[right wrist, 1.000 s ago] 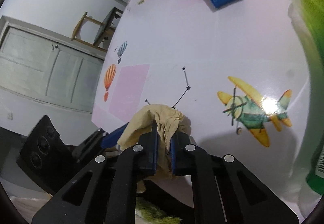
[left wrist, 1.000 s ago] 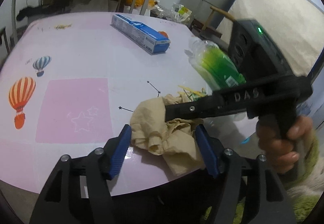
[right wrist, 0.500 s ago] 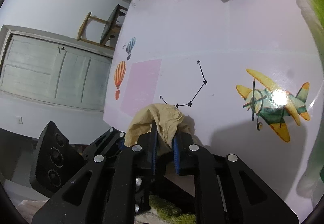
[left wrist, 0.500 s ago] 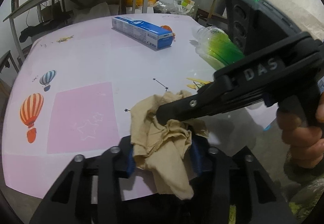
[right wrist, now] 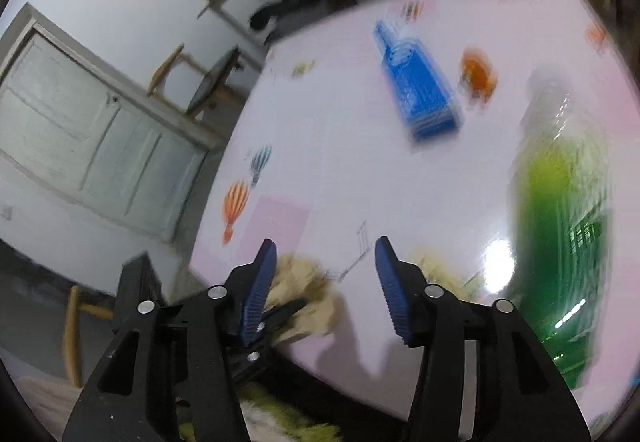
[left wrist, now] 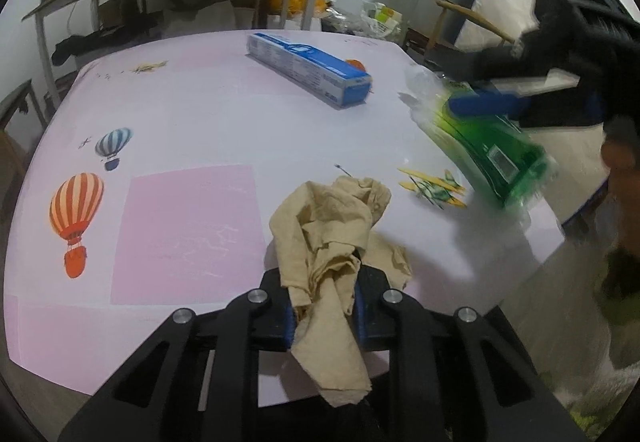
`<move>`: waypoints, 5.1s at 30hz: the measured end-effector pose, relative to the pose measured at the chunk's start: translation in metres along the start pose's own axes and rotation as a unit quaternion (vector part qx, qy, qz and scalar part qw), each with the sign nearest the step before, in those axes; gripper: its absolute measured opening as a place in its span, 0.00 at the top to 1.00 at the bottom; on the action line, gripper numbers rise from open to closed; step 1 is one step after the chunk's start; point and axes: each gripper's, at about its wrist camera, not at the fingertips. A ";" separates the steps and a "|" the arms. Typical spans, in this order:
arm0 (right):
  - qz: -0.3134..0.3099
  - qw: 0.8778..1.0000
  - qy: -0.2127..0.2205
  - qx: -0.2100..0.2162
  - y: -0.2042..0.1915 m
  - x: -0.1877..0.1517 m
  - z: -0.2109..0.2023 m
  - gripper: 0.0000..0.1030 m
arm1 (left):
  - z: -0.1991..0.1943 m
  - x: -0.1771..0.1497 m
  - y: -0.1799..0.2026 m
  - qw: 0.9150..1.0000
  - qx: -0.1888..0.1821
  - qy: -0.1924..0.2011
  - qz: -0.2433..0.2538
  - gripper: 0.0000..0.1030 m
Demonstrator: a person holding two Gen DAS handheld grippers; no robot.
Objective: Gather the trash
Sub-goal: 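Grasp the orange toy with the right tool while the left tool holds the cloth, then carry the orange toy and beige cloth toward the wastebasket with both tools, then open both tools over the wastebasket, dropping the cloth and toy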
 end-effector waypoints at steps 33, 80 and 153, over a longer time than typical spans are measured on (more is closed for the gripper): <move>0.031 0.971 -0.103 -0.212 0.099 0.161 0.091 0.88 | -0.001 0.016 -0.033 0.997 -0.045 0.010 -0.065 0.81; 0.071 0.993 0.073 -0.056 0.050 -0.002 -0.074 0.91 | -0.069 0.058 0.018 0.991 -0.083 0.105 -0.030 0.81; 0.556 0.798 0.222 -0.071 0.441 -0.307 -0.164 0.70 | 0.275 0.128 0.520 0.919 -0.170 -0.288 0.208 0.56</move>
Point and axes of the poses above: each gripper's, at about its wrist camera, not at the fingertips, and z roughly the way its jaws point, y to its right, x to its top, and after that the axes turned 6 degrees about -y, right-handed
